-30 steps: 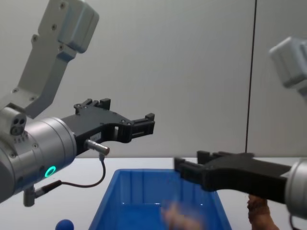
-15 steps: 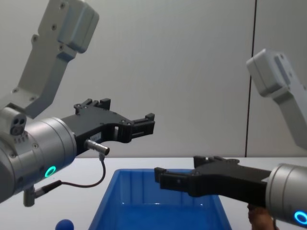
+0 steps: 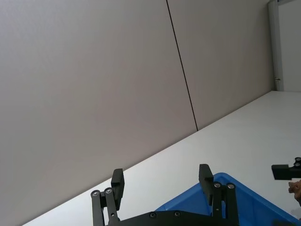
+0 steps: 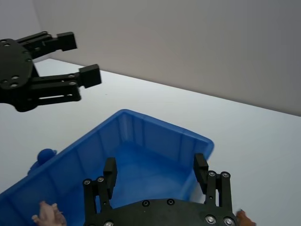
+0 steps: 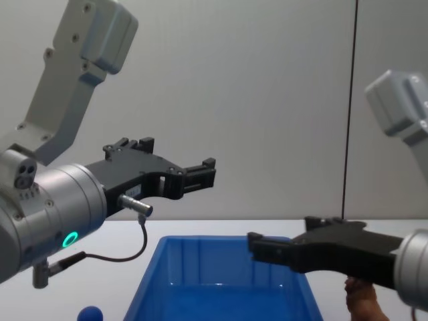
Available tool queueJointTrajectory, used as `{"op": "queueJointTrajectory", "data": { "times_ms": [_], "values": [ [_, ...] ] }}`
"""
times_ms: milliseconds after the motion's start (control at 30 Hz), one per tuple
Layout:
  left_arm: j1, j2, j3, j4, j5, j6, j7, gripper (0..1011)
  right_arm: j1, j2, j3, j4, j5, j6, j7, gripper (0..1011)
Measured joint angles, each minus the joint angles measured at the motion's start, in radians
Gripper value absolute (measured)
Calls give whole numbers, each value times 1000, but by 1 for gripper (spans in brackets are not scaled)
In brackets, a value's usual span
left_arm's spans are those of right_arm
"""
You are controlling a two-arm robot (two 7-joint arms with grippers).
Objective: Pick up the two dolls from the table and place them into the box.
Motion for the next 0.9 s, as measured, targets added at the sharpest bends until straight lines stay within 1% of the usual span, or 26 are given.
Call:
{"op": "queueJointTrajectory", "data": {
  "times_ms": [33,67,167,267,500,700,900],
  "values": [
    [0,0,0,0,0,0,0,1002,-8,4,2,-11,-1,4,-19,1001],
    [0,0,0,0,0,0,0,1002,-8,4,2,-11,-1,4,-19,1001],
    [0,0,0,0,0,0,0,1002,-25,14,7,-33,-2,12,-55,1001],
    [0,0,0,0,0,0,0,1002,-47,27,14,-59,-3,23,-102,1001],
    [0,0,0,0,0,0,0,1002,-86,46,25,-97,-3,47,-178,1001],
    [0,0,0,0,0,0,0,1002,-114,58,32,-111,0,66,-232,1001],
    [0,0,0,0,0,0,0,1002,-130,61,37,-110,3,77,-262,1001]
  ]
}}
